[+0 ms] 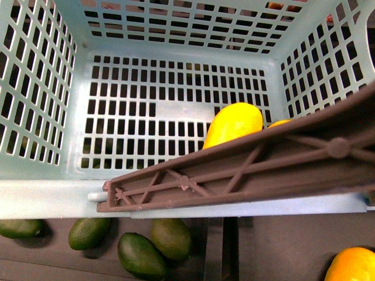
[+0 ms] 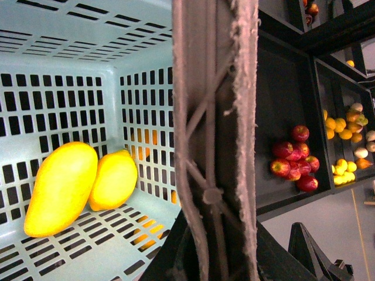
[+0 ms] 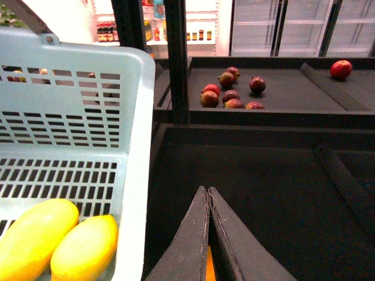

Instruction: Pick lemon and mango into basket

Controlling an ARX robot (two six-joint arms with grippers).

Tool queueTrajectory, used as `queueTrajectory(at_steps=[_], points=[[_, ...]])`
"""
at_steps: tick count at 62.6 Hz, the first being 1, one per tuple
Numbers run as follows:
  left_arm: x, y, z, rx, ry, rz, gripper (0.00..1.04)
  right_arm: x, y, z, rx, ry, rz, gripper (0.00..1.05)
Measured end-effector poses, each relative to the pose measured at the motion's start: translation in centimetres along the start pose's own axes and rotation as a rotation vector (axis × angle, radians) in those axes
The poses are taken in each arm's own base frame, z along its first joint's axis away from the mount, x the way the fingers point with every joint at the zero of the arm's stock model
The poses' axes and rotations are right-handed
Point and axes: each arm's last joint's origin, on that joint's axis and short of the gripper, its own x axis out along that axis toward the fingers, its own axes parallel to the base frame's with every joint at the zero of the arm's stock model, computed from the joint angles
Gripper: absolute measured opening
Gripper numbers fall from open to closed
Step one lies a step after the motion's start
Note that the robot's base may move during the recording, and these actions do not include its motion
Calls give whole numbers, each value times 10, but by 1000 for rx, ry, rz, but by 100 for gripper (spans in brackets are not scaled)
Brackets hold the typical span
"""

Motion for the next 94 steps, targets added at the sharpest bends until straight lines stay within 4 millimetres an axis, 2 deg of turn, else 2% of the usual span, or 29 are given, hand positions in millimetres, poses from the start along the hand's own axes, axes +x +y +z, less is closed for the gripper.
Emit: queueTrajectory(at_steps=[15, 19, 24, 29, 33, 94], points=[[0, 0, 0, 3, 0, 0, 6, 0, 0, 0, 0, 0, 0, 42], [0, 0, 0, 2, 1, 0, 6, 0, 0, 0, 0, 0, 0, 59], [0, 0, 0, 3, 0, 0, 6, 0, 0, 0, 0, 0, 0, 71], [0, 0, 0, 2, 0, 0, 6, 0, 0, 0, 0, 0, -1, 90], [0, -1, -1, 5, 3, -2, 6, 0, 0, 0, 1, 0, -2, 98], [1, -1, -1, 2, 8, -4, 6, 0, 0, 0, -2, 0, 0, 96]])
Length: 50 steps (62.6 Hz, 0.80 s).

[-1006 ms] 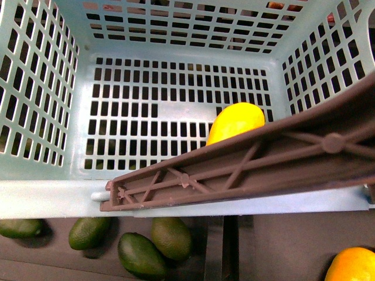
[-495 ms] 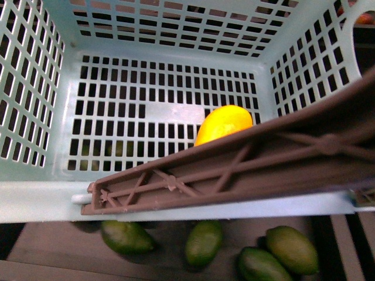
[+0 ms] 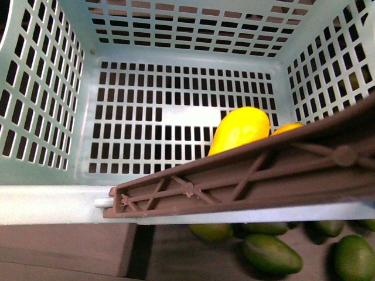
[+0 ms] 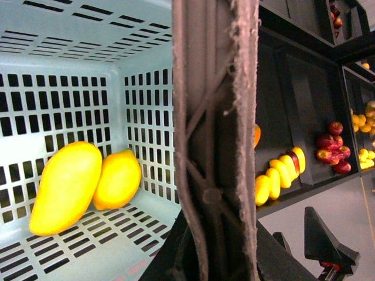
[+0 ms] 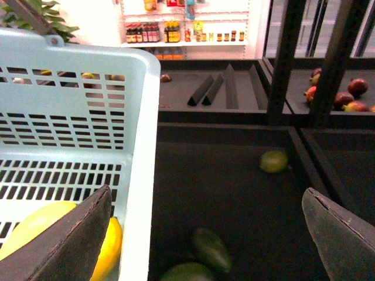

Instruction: Pick lemon and mango into basket

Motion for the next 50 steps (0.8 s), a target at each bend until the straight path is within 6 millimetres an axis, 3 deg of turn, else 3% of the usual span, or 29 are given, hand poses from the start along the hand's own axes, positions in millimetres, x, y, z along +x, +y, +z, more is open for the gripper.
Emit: queueTrajectory(at_steps=[46, 50], points=[[-1, 4, 4, 8, -32, 32, 6, 0, 0, 0, 0, 0, 5, 96], [5, 2, 5, -121, -206, 240, 6, 0, 0, 0, 0, 0, 2, 96]])
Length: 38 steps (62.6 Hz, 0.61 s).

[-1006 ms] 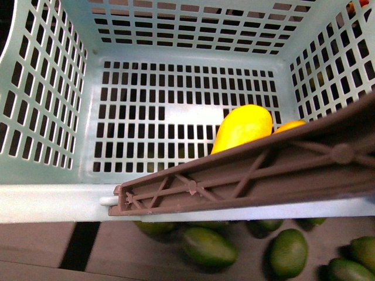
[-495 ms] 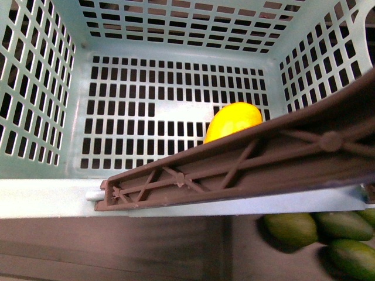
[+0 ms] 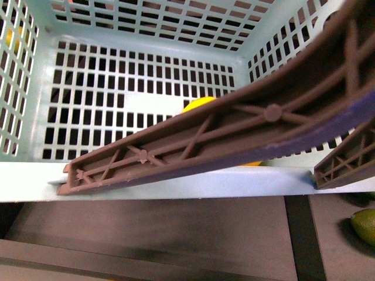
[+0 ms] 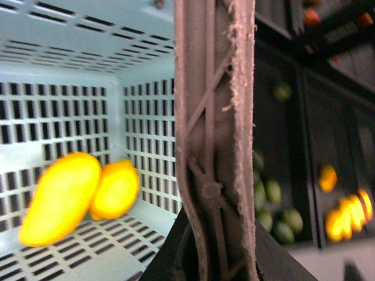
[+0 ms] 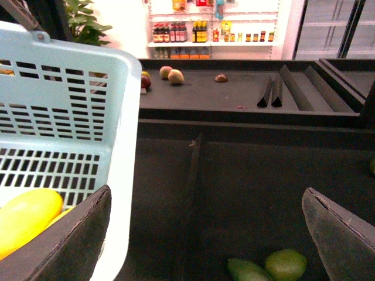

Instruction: Pick lemon and mango into basket

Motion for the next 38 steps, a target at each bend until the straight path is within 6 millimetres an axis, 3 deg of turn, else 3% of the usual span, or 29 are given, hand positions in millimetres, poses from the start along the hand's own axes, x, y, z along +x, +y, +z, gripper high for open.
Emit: queueTrajectory(at_steps=[8, 22, 30, 38], points=[[36, 1, 30, -232, -172, 133, 6, 0, 0, 0, 0, 0, -2, 96], [103, 25, 74, -417, -164, 221, 6, 0, 0, 0, 0, 0, -1, 96], [141, 43, 81, -577, -179, 274, 6, 0, 0, 0, 0, 0, -2, 96], [173, 59, 74, -712, -187, 308, 6, 0, 0, 0, 0, 0, -1, 96]])
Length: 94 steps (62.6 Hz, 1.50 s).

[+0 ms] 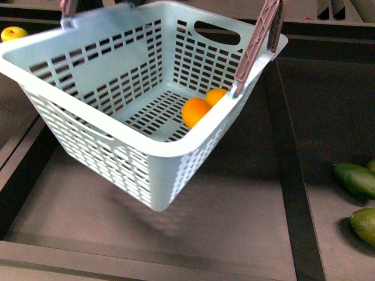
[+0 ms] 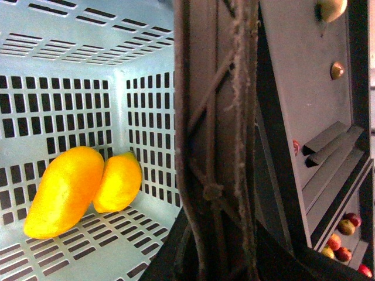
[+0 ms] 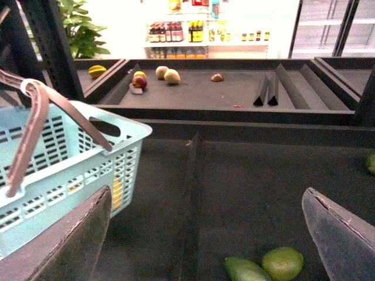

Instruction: Pick lemon and mango into basket

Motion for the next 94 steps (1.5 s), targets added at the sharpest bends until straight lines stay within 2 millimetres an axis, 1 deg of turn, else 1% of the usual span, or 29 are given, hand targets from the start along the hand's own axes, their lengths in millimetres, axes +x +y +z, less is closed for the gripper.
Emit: queueTrajectory(at_steps=[6, 10, 15, 26, 29, 32, 36, 39, 42, 47, 55, 58, 59, 65, 71, 74, 75, 76, 78, 79, 81, 82, 83, 84, 85, 87, 90, 91, 94], points=[[23, 12, -2, -94, 5, 24, 6, 0, 0, 0, 0, 0, 0, 96], [29, 19, -1, -123, -1, 31, 6, 0, 0, 0, 0, 0, 0, 96], [38, 35, -2, -154, -15, 57, 6, 0, 0, 0, 0, 0, 0, 96], [34, 48, 1, -172, 2, 65, 6, 0, 0, 0, 0, 0, 0, 96], [33, 49, 2, -182, 18, 69, 13, 0, 0, 0, 0, 0, 0, 96], [32, 54, 2, -182, 28, 94, 24, 0, 0, 0, 0, 0, 0, 96], [32, 60, 1, -186, 34, 136, 35, 0, 0, 0, 0, 0, 0, 96], [29, 66, 2, -198, 27, 166, 45, 0, 0, 0, 0, 0, 0, 96], [25, 68, 5, -216, 24, 183, 52, 0, 0, 0, 0, 0, 0, 96], [12, 71, 11, -254, 10, 208, 66, 0, 0, 0, 0, 0, 0, 96], [-19, 75, 25, -282, -38, 267, 91, 0, 0, 0, 0, 0, 0, 96], [-31, 80, 29, -274, -58, 299, 99, 0, 0, 0, 0, 0, 0, 96], [-35, 82, 31, -269, -65, 315, 99, 0, 0, 0, 0, 0, 0, 96], [-58, 93, 38, -259, -76, 369, 98, 0, 0, 0, 0, 0, 0, 96], [-63, 91, 40, -250, -86, 344, 97, 0, 0, 0, 0, 0, 0, 96], [-58, 102, 43, -55, -137, 144, 88, 0, 0, 0, 0, 0, 0, 96], [-57, 106, 43, -41, -144, 110, 86, 0, 0, 0, 0, 0, 0, 96], [-56, 114, 44, 73, -151, 54, 82, 0, 0, 0, 0, 0, 0, 96], [-56, 132, 47, 225, -185, -52, 75, 0, 0, 0, 0, 0, -1, 96], [-56, 136, 48, 298, -199, -74, 74, 0, 0, 0, 0, 0, -2, 96], [-60, 152, 51, 446, -264, -176, 66, 0, 0, 0, 0, 0, -2, 96], [-63, 158, 53, 550, -307, -225, 63, 0, 0, 0, 0, 0, -2, 96], [-65, 160, 55, 567, -329, -255, 61, 0, 0, 0, 0, 0, -2, 96], [-70, 164, 58, 656, -390, -304, 58, 0, 0, 0, 0, 0, -2, 96], [-76, 167, 61, 694, -447, -359, 54, 0, 0, 0, 0, 0, -1, 96], [-86, 170, 66, 795, -533, -400, 49, 0, 0, 0, 0, 0, -1, 96], [-105, 177, 75, 910, -659, -434, 38, 0, 0, 0, 0, 0, 0, 96], [-107, 179, 77, 916, -671, -438, 36, 0, 0, 0, 0, 0, 0, 96], [-118, 191, 81, 991, -713, -422, 26, 0, 0, 0, 0, 0, -1, 96]])
